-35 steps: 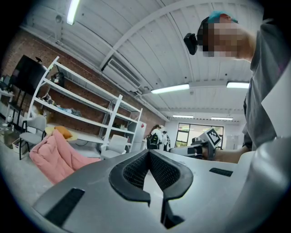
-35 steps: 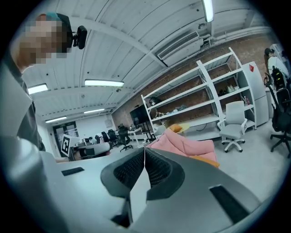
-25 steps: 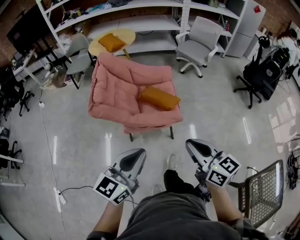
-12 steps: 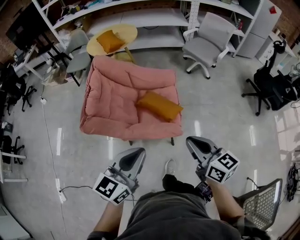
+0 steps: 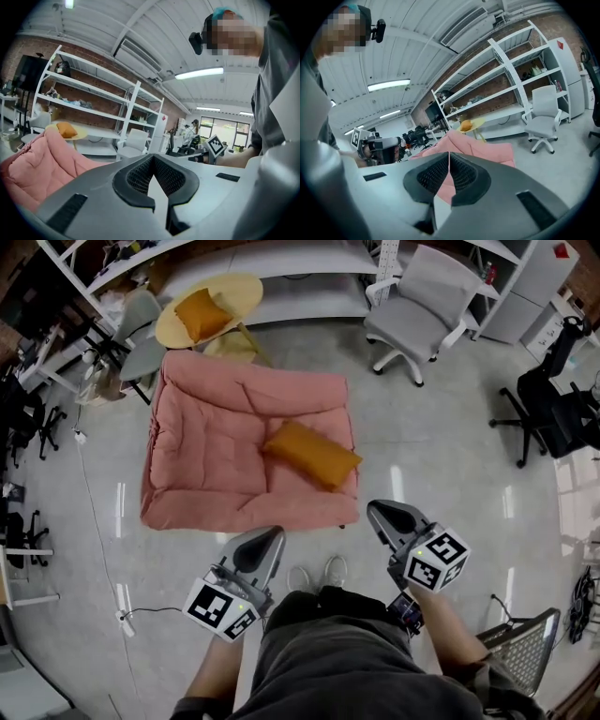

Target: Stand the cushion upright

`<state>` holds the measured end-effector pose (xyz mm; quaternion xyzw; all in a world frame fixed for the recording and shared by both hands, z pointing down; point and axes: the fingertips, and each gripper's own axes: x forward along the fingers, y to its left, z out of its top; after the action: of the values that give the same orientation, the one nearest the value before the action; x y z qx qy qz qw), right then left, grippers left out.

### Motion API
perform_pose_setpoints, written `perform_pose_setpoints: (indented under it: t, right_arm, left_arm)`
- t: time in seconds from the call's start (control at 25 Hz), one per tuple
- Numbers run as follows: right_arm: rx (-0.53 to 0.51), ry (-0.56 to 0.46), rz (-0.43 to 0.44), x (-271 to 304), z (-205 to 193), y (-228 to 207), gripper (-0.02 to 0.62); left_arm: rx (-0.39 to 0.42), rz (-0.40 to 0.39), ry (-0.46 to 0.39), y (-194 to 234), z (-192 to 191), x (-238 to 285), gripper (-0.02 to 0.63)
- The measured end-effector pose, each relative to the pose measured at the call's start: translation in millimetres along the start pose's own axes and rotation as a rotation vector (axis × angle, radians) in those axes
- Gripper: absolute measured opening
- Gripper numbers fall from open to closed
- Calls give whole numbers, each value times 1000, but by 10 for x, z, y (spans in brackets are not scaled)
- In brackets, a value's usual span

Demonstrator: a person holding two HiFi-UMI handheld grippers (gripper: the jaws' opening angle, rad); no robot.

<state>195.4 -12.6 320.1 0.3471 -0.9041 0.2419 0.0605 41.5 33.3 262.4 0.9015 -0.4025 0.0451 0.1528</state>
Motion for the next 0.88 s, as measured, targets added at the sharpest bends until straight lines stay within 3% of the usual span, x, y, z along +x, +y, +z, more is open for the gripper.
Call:
perform_pose_setpoints:
  t: [0.48, 0.72, 0.84, 0.88]
  right_arm:
    - [73, 99, -101, 1264, -518, -913, 17]
    - [110, 185, -207, 1721, -1114, -1438, 22]
    - [163, 236, -257, 1908, -1504, -1718, 125]
    - [182, 251, -272, 1979, -1645, -1812, 133]
  left_arm:
    - [-69, -32, 105, 1099, -482, 653, 9]
    - [-78, -85, 187, 1596, -837, 925, 9]
    - [-84, -108, 217, 1761, -983, 1027, 9]
    - [-83, -113, 227, 1827, -1039, 1050, 9]
